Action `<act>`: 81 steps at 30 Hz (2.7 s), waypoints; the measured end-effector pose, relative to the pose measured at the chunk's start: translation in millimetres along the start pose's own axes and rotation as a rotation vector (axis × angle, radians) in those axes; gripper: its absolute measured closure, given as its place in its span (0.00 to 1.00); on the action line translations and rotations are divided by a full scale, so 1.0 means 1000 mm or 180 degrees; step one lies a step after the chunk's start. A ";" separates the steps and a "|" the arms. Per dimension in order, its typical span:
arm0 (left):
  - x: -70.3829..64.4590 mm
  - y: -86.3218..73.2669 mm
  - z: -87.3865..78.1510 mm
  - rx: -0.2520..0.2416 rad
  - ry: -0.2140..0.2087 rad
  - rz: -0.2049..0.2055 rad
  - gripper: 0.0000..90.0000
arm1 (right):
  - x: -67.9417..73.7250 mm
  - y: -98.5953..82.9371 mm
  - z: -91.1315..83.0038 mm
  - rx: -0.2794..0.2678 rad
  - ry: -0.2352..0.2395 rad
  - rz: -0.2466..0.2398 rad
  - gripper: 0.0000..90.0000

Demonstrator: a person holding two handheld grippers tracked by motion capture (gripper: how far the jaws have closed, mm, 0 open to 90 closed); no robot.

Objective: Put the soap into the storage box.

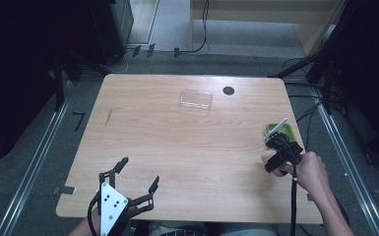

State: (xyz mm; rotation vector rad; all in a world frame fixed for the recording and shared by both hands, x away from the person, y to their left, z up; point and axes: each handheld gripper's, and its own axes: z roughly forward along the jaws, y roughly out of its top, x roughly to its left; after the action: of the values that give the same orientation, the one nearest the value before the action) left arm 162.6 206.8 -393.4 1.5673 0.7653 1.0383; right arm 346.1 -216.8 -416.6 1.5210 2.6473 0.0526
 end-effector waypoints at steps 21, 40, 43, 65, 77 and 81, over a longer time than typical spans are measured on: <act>0.000 0.000 0.000 -0.0006 -0.0018 0.0012 0.11 | -0.017 -0.004 -0.008 -0.0072 -0.0053 0.0135 0.38; -0.001 0.000 0.001 0.0005 -0.0020 0.0019 0.11 | -0.032 0.005 -0.014 -0.0186 -0.0106 0.0324 0.38; -0.001 0.000 0.001 0.0004 -0.0020 0.0018 0.11 | -0.035 0.007 -0.014 -0.0202 -0.0095 0.0384 0.38; -0.001 0.000 0.001 0.0014 -0.0014 0.0016 0.11 | -0.069 0.024 -0.003 -0.0264 0.0008 0.0715 0.38; -0.001 0.000 0.001 0.0014 -0.0012 0.0014 0.11 | -0.082 0.033 0.006 -0.0248 0.0082 0.0836 0.38; -0.001 0.000 0.001 0.0015 -0.0012 0.0014 0.11 | -0.084 0.035 0.008 -0.0218 0.0070 0.0850 0.38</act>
State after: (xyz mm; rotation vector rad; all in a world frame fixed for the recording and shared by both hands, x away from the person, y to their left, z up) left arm 163.4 205.8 -393.7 1.5752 0.7625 1.0372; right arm 418.8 -272.2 -417.3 1.8483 2.4123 0.1767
